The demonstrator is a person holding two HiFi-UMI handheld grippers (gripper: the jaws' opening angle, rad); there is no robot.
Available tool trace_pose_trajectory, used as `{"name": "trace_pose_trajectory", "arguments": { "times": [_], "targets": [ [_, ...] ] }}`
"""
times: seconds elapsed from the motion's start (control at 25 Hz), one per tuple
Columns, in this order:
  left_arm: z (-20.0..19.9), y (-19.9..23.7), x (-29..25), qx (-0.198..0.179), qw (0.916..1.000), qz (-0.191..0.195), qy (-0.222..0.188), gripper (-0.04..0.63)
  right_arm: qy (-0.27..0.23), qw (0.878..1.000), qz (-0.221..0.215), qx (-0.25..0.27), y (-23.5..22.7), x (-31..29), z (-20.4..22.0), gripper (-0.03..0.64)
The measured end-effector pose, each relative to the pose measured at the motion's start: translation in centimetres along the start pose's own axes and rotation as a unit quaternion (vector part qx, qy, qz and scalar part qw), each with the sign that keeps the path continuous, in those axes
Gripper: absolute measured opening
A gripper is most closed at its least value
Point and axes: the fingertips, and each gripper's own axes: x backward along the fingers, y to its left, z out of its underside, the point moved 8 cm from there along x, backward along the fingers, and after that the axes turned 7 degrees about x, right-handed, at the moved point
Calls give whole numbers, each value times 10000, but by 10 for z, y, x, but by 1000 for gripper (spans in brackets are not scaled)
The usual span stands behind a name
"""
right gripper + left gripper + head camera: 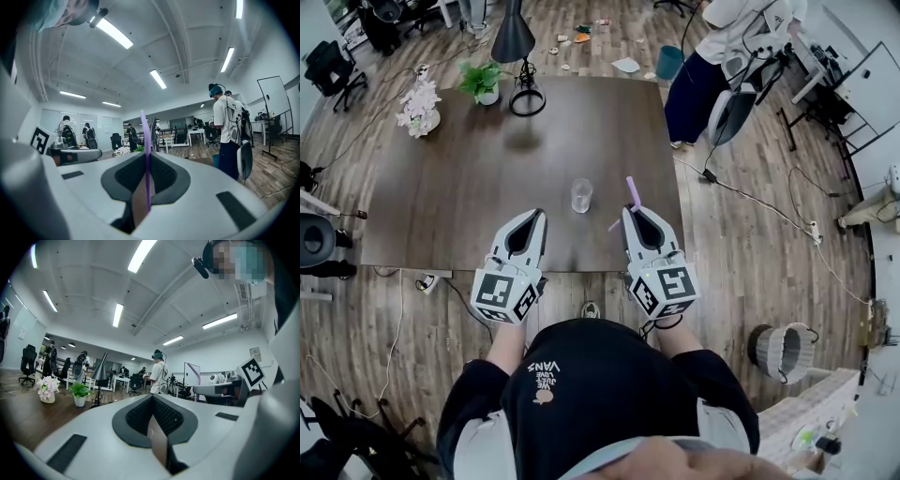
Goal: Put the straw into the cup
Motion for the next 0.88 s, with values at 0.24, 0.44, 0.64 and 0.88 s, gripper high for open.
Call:
{"name": "trace_pose_trajectory", "arguments": {
  "times": [0.24,0.44,0.64,0.88],
  "targets": [
    [0,4,-18,-16,9998,-182,-47,9,20,9997,-222,-13,-15,-22,3,40],
    [-1,21,-30,11,9999,-141,28,9,0,9997,-224,-39,-14,-44,4,40],
    [-13,37,-46,-31,10000,24,54,9,-50,9999,-115,-48,-12,-63,-2,40],
    [-22,52,-60,-108,9998,193,24,9,-149,9999,-51,9,-11,-88,-7,40]
  ]
}}
